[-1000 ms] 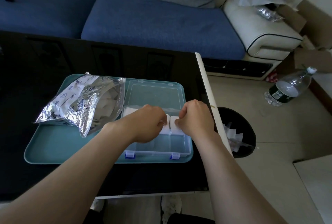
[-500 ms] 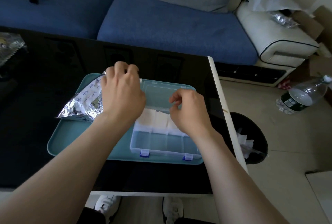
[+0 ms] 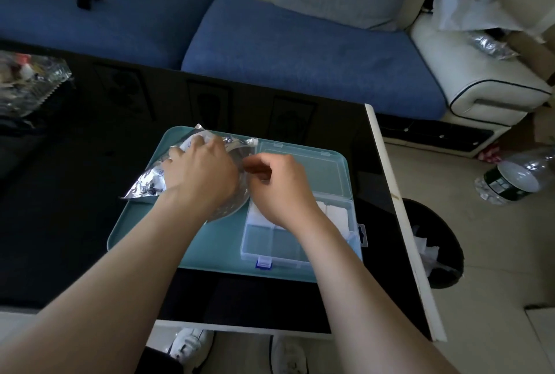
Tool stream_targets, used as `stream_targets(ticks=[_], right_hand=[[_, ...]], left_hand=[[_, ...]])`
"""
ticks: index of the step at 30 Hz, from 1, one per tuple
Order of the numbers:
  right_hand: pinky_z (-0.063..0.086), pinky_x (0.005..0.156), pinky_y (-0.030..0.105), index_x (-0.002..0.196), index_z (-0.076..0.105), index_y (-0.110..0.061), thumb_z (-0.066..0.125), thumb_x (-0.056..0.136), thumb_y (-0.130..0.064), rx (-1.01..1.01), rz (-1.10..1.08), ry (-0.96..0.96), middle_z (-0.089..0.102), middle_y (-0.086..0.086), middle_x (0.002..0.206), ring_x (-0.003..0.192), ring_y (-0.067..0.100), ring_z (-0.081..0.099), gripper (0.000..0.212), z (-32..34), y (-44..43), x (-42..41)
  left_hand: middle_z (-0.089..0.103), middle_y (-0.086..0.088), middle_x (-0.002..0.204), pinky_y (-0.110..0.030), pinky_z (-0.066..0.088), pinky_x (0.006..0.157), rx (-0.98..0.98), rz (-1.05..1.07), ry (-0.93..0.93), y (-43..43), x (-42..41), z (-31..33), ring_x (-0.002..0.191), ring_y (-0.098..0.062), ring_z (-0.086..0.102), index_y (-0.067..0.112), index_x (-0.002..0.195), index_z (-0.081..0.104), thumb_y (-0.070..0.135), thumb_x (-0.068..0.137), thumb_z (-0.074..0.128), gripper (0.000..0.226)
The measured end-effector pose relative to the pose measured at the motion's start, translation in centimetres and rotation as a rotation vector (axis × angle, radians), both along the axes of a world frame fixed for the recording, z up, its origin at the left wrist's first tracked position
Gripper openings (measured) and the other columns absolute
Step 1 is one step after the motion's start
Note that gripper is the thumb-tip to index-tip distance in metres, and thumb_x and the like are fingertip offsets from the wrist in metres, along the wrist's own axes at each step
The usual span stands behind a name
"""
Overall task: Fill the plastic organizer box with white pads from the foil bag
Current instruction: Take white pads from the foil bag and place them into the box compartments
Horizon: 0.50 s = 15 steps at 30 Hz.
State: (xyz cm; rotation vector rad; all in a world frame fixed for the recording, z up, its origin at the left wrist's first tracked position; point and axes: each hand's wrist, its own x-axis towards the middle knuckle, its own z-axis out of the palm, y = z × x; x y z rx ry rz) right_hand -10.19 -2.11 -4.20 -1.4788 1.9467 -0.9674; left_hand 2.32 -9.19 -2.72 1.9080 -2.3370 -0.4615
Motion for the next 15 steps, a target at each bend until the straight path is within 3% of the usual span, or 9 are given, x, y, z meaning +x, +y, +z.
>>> stream_targets(ticks=[3,8,11,12,15], right_hand=[[0.057,0.1,0.031,0.129,0.075,-0.014,0.056,0.094,-0.005,0.045,-0.043,-0.022,0.077,0.001,0.12,0.112,0.017,0.07,0.041,-0.3,-0.9,0.8],[0.058,0.088,0.036,0.115,0.076,-0.014,0.057,0.091,-0.004,0.08,-0.078,-0.051,0.076,0.004,0.104,0.104,0.025,0.068,0.032,-0.3,-1.8,2.1],[0.053,0.093,0.03,0.134,0.067,-0.012,0.066,0.092,-0.012,0.127,-0.098,-0.098,0.072,0.004,0.118,0.117,0.025,0.065,0.042,-0.5,-2.5,3.1],[0.052,0.093,0.03,0.135,0.066,-0.01,0.068,0.092,-0.013,0.146,-0.098,-0.115,0.07,0.002,0.113,0.117,0.025,0.065,0.043,-0.6,-2.7,3.4],[0.057,0.095,0.041,0.111,0.07,-0.017,0.071,0.091,-0.014,0.149,-0.119,-0.178,0.067,-0.002,0.094,0.109,0.029,0.068,0.021,-0.8,-3.1,4.5]], left_hand=[[0.061,-0.019,0.131,-0.05,0.045,0.097,-0.027,-0.015,-0.025,-0.4,0.5,-0.1,0.124,-0.049,0.052,0.01,0.125,0.056,0.02,0.097,0.049,0.031],[0.067,-0.02,0.112,-0.041,0.04,0.073,-0.098,-0.004,0.005,-1.4,1.7,-0.6,0.106,-0.046,0.063,0.007,0.127,0.052,0.006,0.095,0.052,0.032],[0.068,-0.016,0.109,-0.039,0.039,0.071,-0.119,-0.043,-0.007,-1.7,2.4,-0.9,0.099,-0.042,0.065,0.012,0.123,0.056,0.006,0.094,0.055,0.03],[0.069,-0.015,0.108,-0.039,0.039,0.07,-0.123,-0.058,-0.009,-1.7,2.5,-0.9,0.098,-0.041,0.065,0.013,0.121,0.057,0.007,0.093,0.056,0.029],[0.069,-0.012,0.103,-0.039,0.039,0.07,-0.139,-0.074,-0.001,-1.8,2.8,-1.1,0.09,-0.038,0.063,0.015,0.116,0.058,0.009,0.09,0.059,0.027]])
